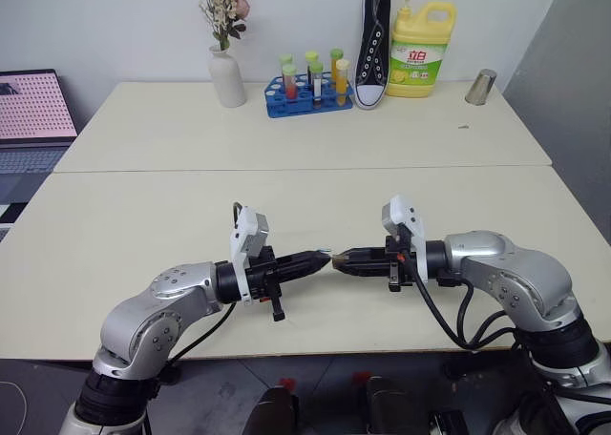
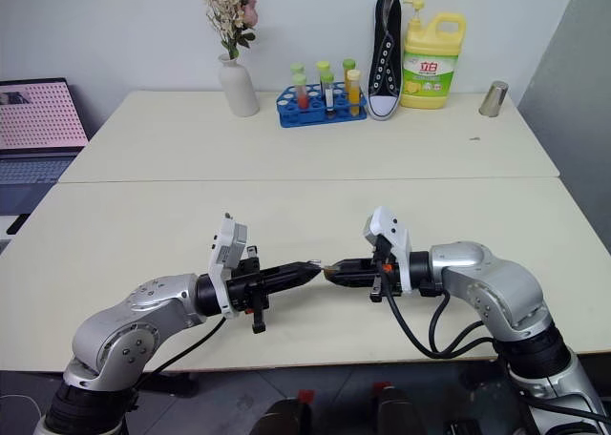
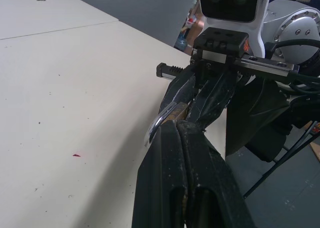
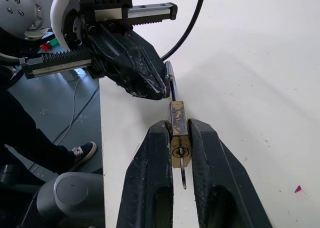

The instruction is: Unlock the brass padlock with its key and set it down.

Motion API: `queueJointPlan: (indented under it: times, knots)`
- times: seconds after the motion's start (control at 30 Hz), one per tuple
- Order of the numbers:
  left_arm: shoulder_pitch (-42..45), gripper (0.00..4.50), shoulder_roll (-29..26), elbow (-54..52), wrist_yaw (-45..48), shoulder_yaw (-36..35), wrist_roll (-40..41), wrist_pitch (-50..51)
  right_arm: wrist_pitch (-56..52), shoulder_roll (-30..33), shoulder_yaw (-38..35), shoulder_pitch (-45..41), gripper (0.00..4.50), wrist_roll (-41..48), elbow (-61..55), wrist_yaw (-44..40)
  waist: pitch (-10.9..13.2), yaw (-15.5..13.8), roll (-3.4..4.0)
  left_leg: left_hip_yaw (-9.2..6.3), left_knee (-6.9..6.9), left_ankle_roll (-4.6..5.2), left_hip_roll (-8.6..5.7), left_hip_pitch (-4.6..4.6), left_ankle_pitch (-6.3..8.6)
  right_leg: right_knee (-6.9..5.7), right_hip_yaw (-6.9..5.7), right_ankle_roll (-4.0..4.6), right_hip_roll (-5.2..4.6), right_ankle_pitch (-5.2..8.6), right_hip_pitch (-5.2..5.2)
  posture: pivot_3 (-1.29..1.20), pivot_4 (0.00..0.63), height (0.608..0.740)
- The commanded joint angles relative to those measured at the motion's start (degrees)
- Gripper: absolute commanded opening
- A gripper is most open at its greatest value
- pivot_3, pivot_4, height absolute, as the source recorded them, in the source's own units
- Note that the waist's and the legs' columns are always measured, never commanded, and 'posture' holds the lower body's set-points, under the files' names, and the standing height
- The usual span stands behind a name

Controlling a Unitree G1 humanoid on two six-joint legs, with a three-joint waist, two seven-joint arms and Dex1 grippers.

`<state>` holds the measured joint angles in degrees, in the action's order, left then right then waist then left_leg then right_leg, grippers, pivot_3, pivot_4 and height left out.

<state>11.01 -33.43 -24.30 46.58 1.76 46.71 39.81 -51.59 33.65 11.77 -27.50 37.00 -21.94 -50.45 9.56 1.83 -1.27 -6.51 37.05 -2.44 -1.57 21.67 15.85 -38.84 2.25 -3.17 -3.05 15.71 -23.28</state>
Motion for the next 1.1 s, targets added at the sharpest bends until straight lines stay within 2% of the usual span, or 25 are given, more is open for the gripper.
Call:
queueJointPlan:
  times: [0.03,0.13,0.2,0.33,0.4,0.47,0.6,0.83,1.0,1.1]
  knots:
    - [-0.1,0.0,-1.4,-3.0,1.7,-0.7,-1.1,-1.7,1.1,0.1,-0.5,0.0,0.15,-0.2,-0.4,-0.4,0.0,0.0,0.0,0.0,0.0,0.0,0.0,0.0,0.0,0.0,0.0,0.0,0.0,0.0,0.0,0.0,0.15,0.74]
    - [-3.5,0.0,-6.3,-5.1,6.8,1.8,-8.5,-8.1,-0.7,-0.6,-1.0,-0.5,0.15,0.8,0.3,0.5,0.0,0.1,0.01,0.02,-0.02,0.0,0.01,-0.01,0.0,0.01,0.0,0.01,0.01,0.0,0.0,0.0,0.15,0.74]
    - [-7.1,0.0,-10.3,-4.5,11.7,3.3,-16.5,-18.2,-2.7,-1.1,-1.5,-1.1,0.15,1.8,1.1,1.3,0.0,0.2,0.04,0.09,-0.08,-0.01,0.02,-0.07,0.0,0.02,0.07,0.02,0.02,0.01,0.0,0.0,0.15,0.74]
    - [-10.3,0.0,-11.7,0.4,14.3,3.1,-24.8,-31.9,-5.2,-2.3,-2.1,-1.9,0.15,2.7,2.5,2.2,0.1,-0.2,0.09,0.13,-0.09,-0.01,0.03,-0.06,0.0,0.1,0.08,0.06,0.01,0.03,0.0,0.0,0.15,0.74]
    - [-10.3,0.37,-11.4,7.2,11.8,2.1,-32.9,-43.7,-5.8,-2.8,-1.3,-2.8,0.15,2.1,4.5,2.3,0.1,-0.3,0.09,0.11,-0.08,0.0,0.03,-0.04,0.0,0.17,0.07,0.06,0.0,0.02,0.03,0.0,0.15,0.74]
    - [-10.1,0.84,-10.6,11.0,10.4,1.4,-36.3,-50.7,-6.6,-3.2,-0.8,-3.5,0.15,1.7,6.0,2.3,0.1,-0.3,0.09,0.12,-0.08,0.0,0.04,-0.05,0.01,0.23,0.05,0.06,0.0,0.02,0.04,0.0,0.15,0.74]
    - [-10.9,2.08,-7.9,12.2,7.9,-0.8,-34.5,-52.0,-7.7,-4.7,2.1,-6.0,0.15,0.0,11.1,1.8,0.1,-0.1,0.09,0.12,-0.08,0.01,0.04,0.02,0.01,0.27,0.05,0.06,-0.03,0.01,0.02,0.0,0.15,0.74]
    - [-15.0,4.42,-7.8,8.6,6.9,-1.0,-34.5,-50.8,-5.7,-9.8,6.9,-12.2,0.15,-5.5,24.5,0.5,0.1,0.2,0.11,0.11,-0.09,0.01,0.06,0.0,0.02,0.15,0.03,0.06,-0.01,0.0,-0.03,0.0,0.15,0.74]
    - [-15.2,4.46,-7.3,6.3,6.1,-1.2,-33.0,-47.8,-4.3,-11.0,7.9,-15.7,0.15,-8.7,32.4,-1.9,0.1,0.1,0.12,0.08,-0.07,0.01,0.03,0.01,0.02,0.12,0.02,0.06,-0.01,0.0,-0.04,0.0,0.15,0.74]
    - [-14.3,4.5,-6.9,5.1,5.5,-1.2,-31.3,-44.7,-1.9,-10.7,8.5,-16.6,1.17,-11.7,35.2,-2.3,0.1,0.1,0.12,0.07,-0.07,0.01,0.02,0.01,0.02,0.11,0.01,0.07,-0.02,-0.01,-0.04,0.0,0.15,0.74]
